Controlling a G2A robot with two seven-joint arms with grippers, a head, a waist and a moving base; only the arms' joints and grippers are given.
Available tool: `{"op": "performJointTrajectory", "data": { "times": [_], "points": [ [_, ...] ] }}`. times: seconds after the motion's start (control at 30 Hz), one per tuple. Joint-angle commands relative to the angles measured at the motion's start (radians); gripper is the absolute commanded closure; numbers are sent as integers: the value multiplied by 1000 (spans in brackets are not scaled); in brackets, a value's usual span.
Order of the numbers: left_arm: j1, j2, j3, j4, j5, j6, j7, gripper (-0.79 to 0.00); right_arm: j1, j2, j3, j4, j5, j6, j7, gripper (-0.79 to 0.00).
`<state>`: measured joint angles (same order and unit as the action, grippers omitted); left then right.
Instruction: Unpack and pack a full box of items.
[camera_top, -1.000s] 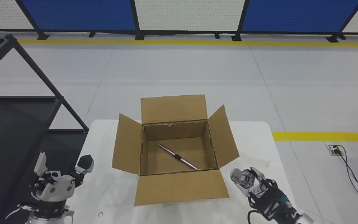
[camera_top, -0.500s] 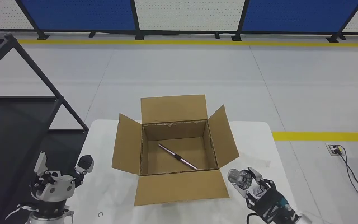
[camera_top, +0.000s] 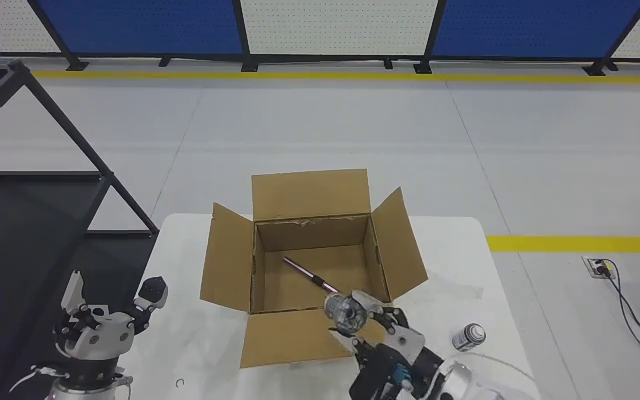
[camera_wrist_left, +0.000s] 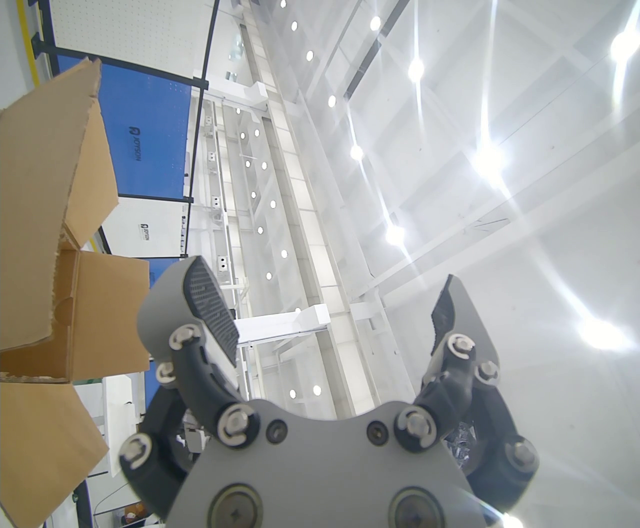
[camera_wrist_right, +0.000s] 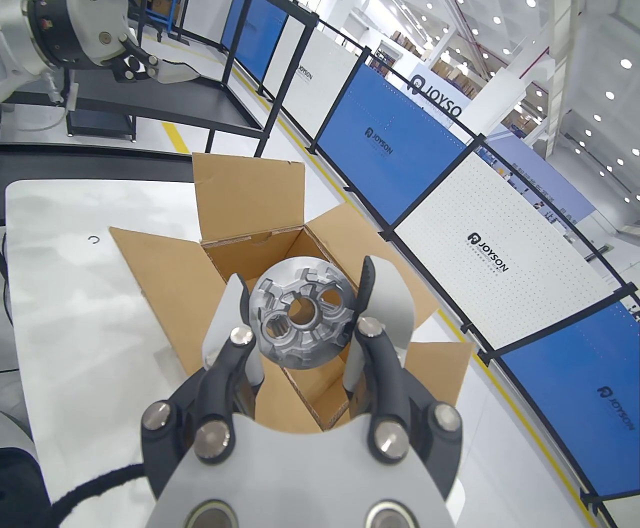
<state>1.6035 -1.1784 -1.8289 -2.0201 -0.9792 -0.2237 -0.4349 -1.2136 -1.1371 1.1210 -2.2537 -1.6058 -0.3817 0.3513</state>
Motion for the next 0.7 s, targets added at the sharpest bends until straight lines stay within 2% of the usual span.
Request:
{"op": "performJointTrajectory", "data": {
  "times": [0.0,0.2,0.23,0.3,0.67],
  "points": [
    [0,0,0,0,0,0,0,-785,110,-20,-84,76,6,57,56,0],
    [0,0,0,0,0,0,0,-785,376,-98,-283,339,79,201,133,0],
    [0,0,0,0,0,0,0,-785,403,-112,-302,377,102,252,137,0],
    [0,0,0,0,0,0,0,-785,424,-125,-326,403,138,271,133,0],
    [0,0,0,0,0,0,0,-785,424,-125,-326,403,138,271,133,0]
  ]
}}
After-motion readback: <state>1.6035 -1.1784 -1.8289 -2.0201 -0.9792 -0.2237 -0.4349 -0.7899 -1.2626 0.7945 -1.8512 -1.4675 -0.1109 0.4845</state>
